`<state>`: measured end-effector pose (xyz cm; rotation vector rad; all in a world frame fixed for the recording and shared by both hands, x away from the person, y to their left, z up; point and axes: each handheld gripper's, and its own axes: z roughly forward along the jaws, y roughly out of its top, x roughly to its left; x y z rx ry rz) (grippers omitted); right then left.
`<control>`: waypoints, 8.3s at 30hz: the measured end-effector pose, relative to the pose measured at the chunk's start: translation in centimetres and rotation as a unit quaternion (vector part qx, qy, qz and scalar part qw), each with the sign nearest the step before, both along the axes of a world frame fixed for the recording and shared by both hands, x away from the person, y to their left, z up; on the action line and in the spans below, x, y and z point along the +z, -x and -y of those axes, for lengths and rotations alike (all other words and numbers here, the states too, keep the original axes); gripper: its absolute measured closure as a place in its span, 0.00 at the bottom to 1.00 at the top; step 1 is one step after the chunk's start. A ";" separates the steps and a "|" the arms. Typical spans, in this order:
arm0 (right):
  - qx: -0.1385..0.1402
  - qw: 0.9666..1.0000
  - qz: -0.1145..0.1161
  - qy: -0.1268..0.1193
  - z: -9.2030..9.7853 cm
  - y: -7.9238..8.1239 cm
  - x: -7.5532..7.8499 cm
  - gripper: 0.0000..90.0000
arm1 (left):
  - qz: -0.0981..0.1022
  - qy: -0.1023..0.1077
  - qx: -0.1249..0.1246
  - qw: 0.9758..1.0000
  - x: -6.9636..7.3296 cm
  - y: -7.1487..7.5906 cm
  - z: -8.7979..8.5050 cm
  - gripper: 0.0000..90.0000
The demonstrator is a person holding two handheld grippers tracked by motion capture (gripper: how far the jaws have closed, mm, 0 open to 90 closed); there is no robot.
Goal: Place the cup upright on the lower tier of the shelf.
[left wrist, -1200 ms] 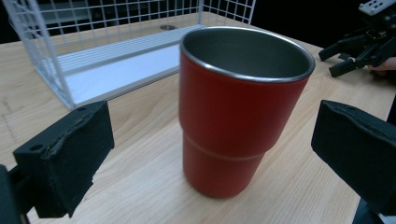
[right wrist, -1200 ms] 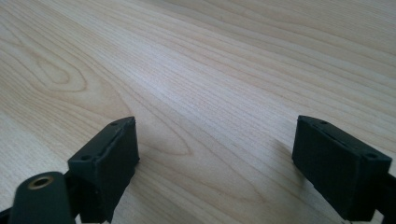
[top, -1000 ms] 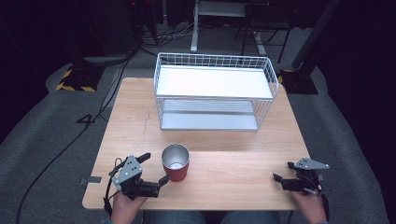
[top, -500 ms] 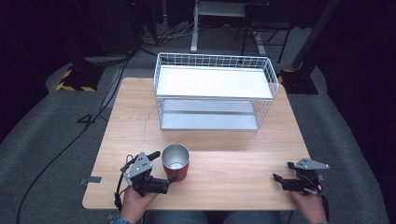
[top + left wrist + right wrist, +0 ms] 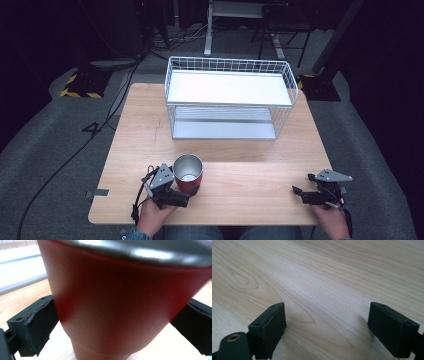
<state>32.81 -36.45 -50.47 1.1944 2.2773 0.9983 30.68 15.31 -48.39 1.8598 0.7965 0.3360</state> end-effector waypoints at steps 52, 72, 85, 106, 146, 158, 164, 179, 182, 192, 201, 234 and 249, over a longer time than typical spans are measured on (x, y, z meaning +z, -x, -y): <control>0.000 1.000 0.005 0.000 0.0 0.1 0.0 0.22 | -0.004 -0.060 -0.002 0.998 1.3 -0.3 1.9 0.19; 0.006 1.000 0.002 -0.005 0.0 0.1 0.0 0.23 | 0.005 -0.034 -0.010 0.999 5.5 -3.4 4.6 0.19; 0.006 1.000 0.002 -0.005 0.0 0.1 0.0 0.23 | 0.001 -0.025 0.004 1.000 6.2 -6.5 7.2 0.19; 0.006 1.000 0.002 -0.007 0.0 0.1 0.0 0.24 | -0.005 -0.038 0.051 0.998 4.5 -10.9 10.8 0.19; 0.015 1.000 0.003 -0.006 0.0 0.1 0.0 0.24 | 0.030 -0.047 0.147 0.988 1.1 -20.1 15.2 0.19; 0.015 1.000 0.003 -0.006 0.0 0.1 0.0 0.24 | 0.015 -0.042 0.159 0.986 0.3 -21.2 15.6 0.18; 0.015 1.000 0.003 -0.006 0.0 0.1 0.0 0.24 | 0.015 -0.044 0.157 0.987 0.0 -21.5 15.9 0.18; 0.015 1.000 0.003 -0.006 0.0 0.1 0.0 0.24 | -0.012 -0.026 0.162 0.986 -0.2 -22.1 15.5 0.10; 0.015 1.000 0.003 -0.006 0.0 0.1 0.0 0.24 | -0.013 -0.023 0.168 0.985 -0.2 -22.0 15.4 0.03; 0.015 1.000 0.003 -0.006 0.0 0.1 0.0 0.24 | -0.014 -0.020 0.154 0.988 0.6 -20.9 14.0 0.00; 0.016 1.000 0.002 -0.006 0.0 0.1 0.0 0.23 | -0.016 -0.001 0.135 0.991 1.6 -18.9 12.9 0.00; 0.018 1.000 -0.001 -0.003 -0.1 0.0 0.0 0.20 | -0.006 0.005 0.097 0.995 6.0 -9.6 6.1 0.00; 0.018 1.000 -0.001 -0.003 -0.1 0.0 0.0 0.20 | -0.010 -0.030 0.071 0.997 6.3 -4.6 2.8 0.02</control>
